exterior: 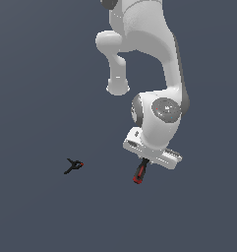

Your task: Pick up a designated object from a clutter of objects.

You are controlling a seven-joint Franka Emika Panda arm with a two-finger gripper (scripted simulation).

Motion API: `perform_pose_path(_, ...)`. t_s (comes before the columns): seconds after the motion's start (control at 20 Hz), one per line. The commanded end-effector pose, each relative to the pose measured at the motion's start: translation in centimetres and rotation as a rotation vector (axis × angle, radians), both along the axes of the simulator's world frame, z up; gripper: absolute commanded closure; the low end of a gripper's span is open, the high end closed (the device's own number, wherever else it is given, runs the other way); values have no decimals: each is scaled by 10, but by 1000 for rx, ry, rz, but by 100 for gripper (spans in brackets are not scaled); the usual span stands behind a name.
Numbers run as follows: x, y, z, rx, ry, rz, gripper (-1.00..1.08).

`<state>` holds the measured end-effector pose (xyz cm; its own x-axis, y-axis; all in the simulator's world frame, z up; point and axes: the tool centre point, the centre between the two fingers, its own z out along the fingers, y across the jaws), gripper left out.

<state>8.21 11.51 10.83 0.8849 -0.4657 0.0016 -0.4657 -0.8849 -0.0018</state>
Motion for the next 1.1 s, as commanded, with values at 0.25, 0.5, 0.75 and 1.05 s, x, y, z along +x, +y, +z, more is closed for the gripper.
perform_pose_path(0.25, -11, -79, 60, 2, 0, 0, 108)
perform_pose_path(0.5, -18, -130, 100, 2, 0, 0, 108)
perform_pose_path(0.75, -25, -182, 140, 3, 0, 0, 108)
perform_pose_path(1.05, -31, -243, 187, 3, 1, 0, 108)
